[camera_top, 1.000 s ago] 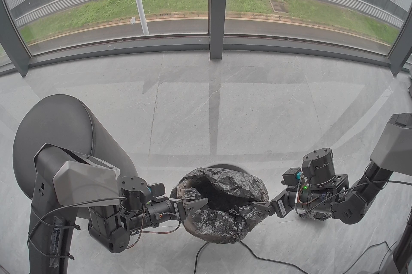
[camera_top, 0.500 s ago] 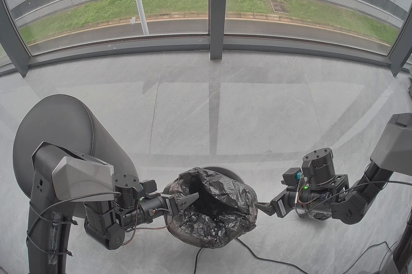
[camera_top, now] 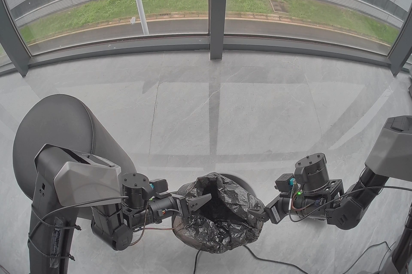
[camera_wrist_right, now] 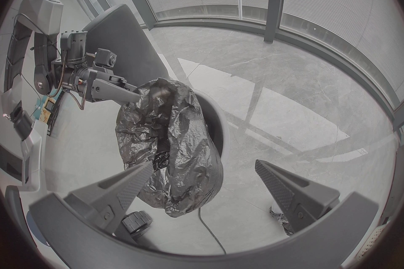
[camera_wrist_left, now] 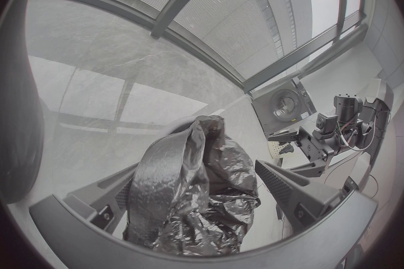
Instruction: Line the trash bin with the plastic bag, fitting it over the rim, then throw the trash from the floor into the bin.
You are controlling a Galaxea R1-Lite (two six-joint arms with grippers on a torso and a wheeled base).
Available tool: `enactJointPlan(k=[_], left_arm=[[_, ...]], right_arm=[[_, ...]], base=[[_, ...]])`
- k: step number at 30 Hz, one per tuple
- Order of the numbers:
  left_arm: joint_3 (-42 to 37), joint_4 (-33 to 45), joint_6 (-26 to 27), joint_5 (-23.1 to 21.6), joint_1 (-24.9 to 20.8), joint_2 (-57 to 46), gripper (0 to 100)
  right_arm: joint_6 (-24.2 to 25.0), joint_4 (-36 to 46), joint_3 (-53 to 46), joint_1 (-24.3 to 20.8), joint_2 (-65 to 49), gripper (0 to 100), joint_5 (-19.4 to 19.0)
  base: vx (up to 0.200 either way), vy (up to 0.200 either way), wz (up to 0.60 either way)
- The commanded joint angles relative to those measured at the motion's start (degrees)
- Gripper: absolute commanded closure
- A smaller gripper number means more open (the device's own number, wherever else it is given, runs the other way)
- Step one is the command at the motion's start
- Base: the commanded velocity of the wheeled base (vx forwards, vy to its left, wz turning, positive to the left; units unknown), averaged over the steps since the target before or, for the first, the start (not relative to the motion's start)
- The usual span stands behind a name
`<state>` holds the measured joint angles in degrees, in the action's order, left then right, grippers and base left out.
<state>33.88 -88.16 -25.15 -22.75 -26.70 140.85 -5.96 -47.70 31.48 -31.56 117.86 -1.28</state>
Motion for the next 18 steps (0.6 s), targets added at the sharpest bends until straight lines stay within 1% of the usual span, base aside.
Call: enactJointPlan(k=[1,8,15,16,17,18], left_arm=[[0.0,-0.5,0.0,-0.5,-0.5,-1.5,0],[-0.9,-0.4,-0.1,-0.5,-0.1,-5.1,0],[-1.6,-0.4,0.0,-0.5,0.6,-5.7,0],[-1.7,-0.4,0.5,-0.4,0.9,-5.5,0],[-1.8,-0.4,0.5,-0.4,0.9,-5.5,0],[-2.1,-0.4,0.6,-0.1,1.1,-5.2,0]], right_arm=[[0.1,0.0,0.0,-1.0,0.0,0,0.0],[0.1,-0.1,0.2,-1.0,-0.3,0,0.0],[-0.6,-0.1,1.9,-1.1,-0.3,0,0.0],[-2.5,-0.1,3.8,-0.9,0.0,0,0.0],[-2.7,-0.1,3.9,-0.8,0.0,0,0.0],[-4.8,-0.1,4.9,-0.5,0.4,0,0.0]], base=[[0.000,0.000,0.00],[0.000,0.000,0.00],[0.000,0.000,0.00],[0.000,0.000,0.00],[0.000,0.000,0.00],[0.000,0.000,0.00]])
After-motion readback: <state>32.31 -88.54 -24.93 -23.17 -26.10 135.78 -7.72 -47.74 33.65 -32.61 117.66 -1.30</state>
